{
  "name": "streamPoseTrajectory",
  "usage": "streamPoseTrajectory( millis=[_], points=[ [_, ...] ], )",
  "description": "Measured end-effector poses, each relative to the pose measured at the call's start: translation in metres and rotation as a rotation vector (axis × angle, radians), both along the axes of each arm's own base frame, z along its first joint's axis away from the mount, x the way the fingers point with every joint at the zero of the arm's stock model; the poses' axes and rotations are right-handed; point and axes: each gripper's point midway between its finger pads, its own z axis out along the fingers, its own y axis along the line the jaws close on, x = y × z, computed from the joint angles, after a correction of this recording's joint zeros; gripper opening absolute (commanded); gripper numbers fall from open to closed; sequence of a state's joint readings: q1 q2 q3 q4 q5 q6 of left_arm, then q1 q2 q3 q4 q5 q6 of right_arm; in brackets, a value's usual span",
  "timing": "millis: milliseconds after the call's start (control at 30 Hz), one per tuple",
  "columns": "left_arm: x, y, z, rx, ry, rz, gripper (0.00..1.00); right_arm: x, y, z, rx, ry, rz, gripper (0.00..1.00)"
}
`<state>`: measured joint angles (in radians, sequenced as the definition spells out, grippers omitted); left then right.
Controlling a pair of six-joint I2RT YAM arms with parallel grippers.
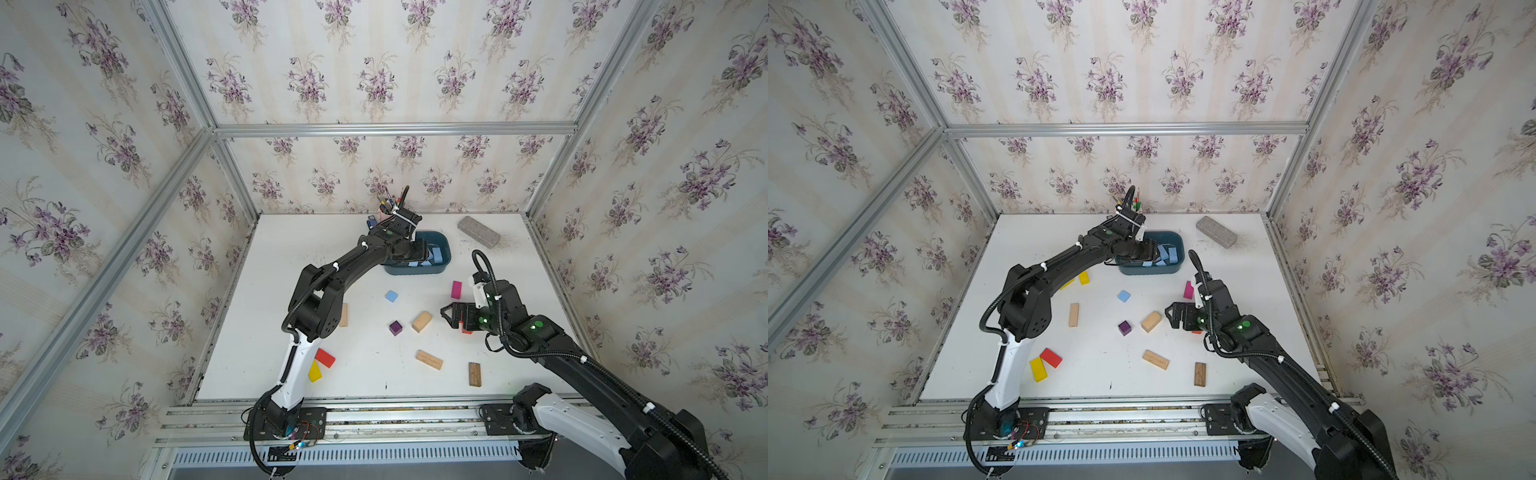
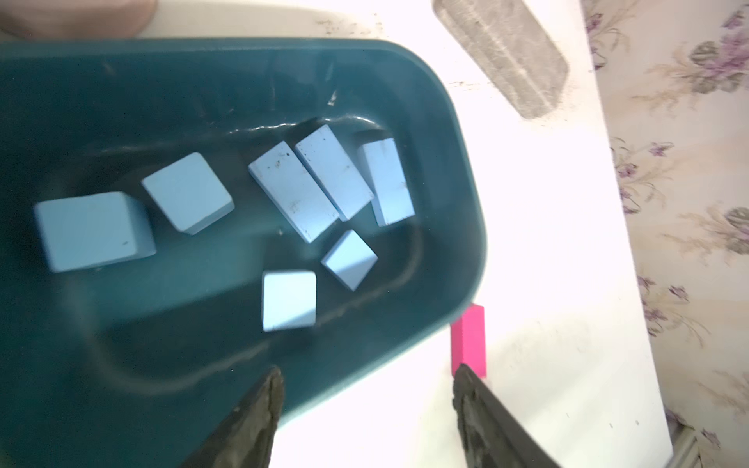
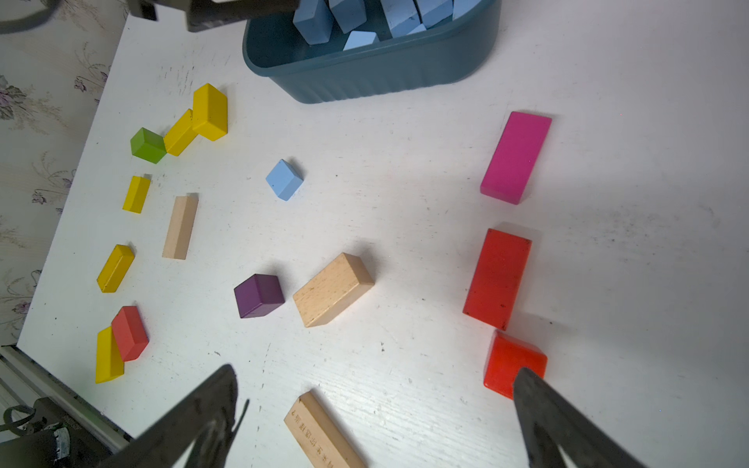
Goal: Pick out the blue building blocks
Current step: Place the building block in the storage box.
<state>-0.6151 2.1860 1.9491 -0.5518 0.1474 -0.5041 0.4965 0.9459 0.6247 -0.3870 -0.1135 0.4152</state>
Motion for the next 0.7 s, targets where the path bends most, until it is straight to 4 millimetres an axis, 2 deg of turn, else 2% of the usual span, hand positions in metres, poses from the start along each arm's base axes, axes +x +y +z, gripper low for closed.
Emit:
streamPoseTrajectory(
  millis=[167,333,533,700],
  points=[
    [-0.032,0.026,0.046,0.008,-0.075,-0.03,0.77,0.002,0.004,0.002,0.005,0.006,0.016,1.0],
    [-0.071,0.062,0.068,0.043,-0.15,-0.059,0.84,0.007,0.013,0.001,0.004,0.023,0.05,1.0],
    [-0.119,0.103,0.065,0.069,-0.208,-0.1,0.91,0.015,0.032,-0.003,-0.005,0.04,0.101,1.0],
    [-0.153,0.13,0.053,0.054,-0.256,-0.108,0.97,0.018,0.065,-0.01,-0.039,0.06,0.197,1.0]
  ],
)
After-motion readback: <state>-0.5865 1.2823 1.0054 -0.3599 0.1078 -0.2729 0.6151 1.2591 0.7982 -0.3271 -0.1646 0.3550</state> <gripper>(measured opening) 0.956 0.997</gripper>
